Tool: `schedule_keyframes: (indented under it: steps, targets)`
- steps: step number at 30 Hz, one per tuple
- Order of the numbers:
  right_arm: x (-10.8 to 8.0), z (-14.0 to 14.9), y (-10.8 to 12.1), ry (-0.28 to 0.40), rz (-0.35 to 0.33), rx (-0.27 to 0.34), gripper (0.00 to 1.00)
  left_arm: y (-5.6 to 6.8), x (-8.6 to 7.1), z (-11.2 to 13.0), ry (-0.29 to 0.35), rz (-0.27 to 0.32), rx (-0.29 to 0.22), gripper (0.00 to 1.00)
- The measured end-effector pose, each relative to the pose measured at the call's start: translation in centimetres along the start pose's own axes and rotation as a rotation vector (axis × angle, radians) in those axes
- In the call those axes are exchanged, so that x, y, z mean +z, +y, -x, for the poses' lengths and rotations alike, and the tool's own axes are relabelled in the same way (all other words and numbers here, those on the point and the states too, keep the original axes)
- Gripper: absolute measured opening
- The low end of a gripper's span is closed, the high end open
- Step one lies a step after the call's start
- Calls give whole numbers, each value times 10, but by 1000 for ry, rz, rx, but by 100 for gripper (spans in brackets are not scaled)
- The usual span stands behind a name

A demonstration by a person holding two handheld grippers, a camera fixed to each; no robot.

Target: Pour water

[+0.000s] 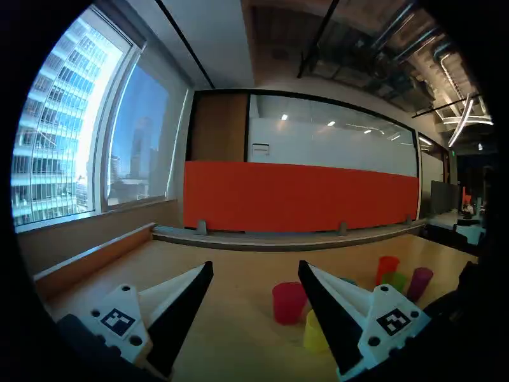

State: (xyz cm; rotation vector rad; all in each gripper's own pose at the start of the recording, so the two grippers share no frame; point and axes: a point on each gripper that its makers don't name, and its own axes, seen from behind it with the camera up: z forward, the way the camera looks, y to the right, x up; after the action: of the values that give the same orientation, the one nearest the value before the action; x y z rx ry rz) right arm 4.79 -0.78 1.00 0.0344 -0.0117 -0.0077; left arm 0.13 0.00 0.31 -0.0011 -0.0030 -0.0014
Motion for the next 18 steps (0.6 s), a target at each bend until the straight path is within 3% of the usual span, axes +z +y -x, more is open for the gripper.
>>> schedule_keyframes:
  steps: [5,18]
  targets:
    - [6,-25,0,-16,-21,7,99,3,13,-13,-10,16,-12,100]
    - [19,-92,1,-35,-70,20,100,18,24,-66,-21,77,-47,100]
